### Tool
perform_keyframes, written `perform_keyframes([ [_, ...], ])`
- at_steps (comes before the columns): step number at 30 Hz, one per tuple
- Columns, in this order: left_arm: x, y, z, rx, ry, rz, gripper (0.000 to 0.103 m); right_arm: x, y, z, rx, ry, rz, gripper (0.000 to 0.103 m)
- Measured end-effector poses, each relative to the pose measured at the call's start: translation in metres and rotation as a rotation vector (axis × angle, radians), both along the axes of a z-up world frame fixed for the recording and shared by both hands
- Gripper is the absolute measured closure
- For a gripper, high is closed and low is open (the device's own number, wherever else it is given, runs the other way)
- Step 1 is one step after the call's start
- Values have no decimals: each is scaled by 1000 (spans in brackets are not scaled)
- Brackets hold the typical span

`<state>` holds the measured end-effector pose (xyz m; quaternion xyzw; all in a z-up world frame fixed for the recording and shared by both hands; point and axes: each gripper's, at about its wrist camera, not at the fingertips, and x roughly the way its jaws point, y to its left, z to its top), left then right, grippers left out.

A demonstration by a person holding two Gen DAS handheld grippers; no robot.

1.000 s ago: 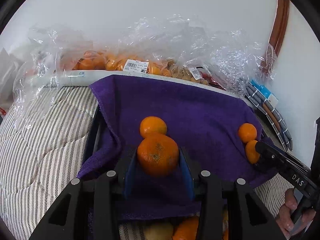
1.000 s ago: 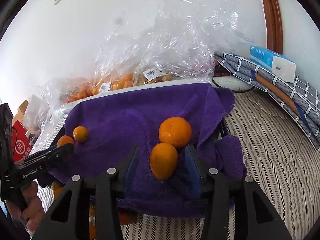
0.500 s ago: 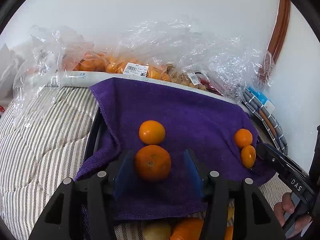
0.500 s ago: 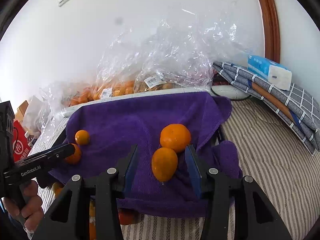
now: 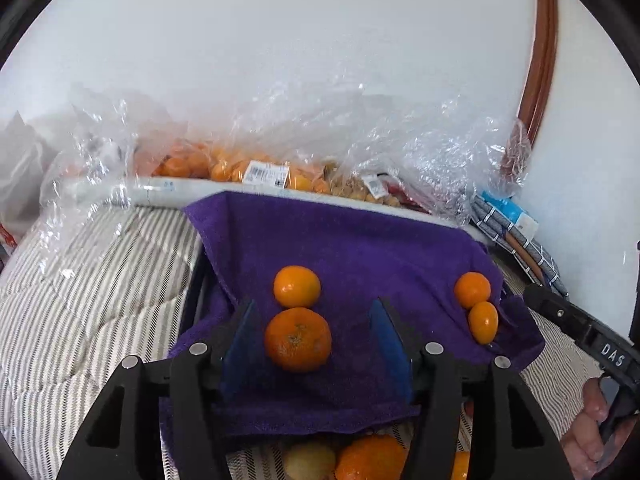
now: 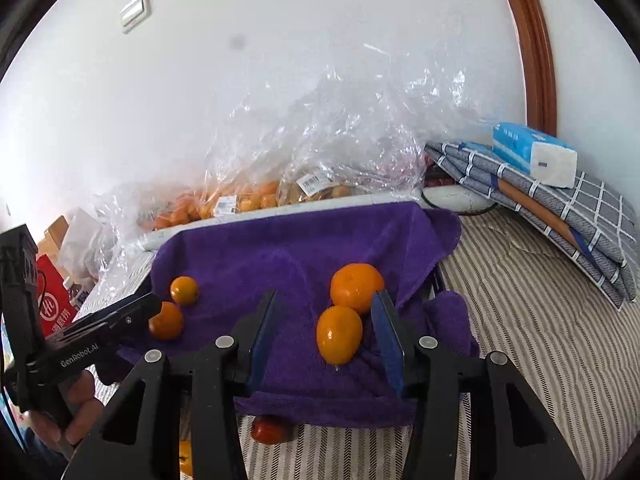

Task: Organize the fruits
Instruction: 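Lower and release the orange with the left tool while the right tool releases its fruit, then withdraw both tools from the towel toward the remaining fruit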

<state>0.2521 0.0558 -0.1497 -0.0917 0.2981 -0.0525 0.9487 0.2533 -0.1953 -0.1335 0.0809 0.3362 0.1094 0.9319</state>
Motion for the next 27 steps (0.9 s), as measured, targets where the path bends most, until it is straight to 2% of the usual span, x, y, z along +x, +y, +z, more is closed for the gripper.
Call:
perform_keyframes([
  [3, -10, 2, 4, 15, -13, 1, 44, -17, 4, 10, -24, 10, -6, 55],
  [8, -35, 13, 6, 23, -17, 32, 44, -51, 16, 8, -53, 67, 46, 59],
  [11, -54, 27, 4, -13, -8, 50, 44, -76, 27, 1, -50, 115, 102, 60],
  [16, -79, 42, -1, -9, 0, 91, 43, -104, 50, -9, -51, 139, 210, 61],
  [23, -94, 48, -5, 2, 2, 112, 43, -104, 67, -38, -51, 224, 226, 61],
  [27, -92, 47, -7, 11, 22, 106, 43, -96, 74, -46, -95, 256, 210, 64],
])
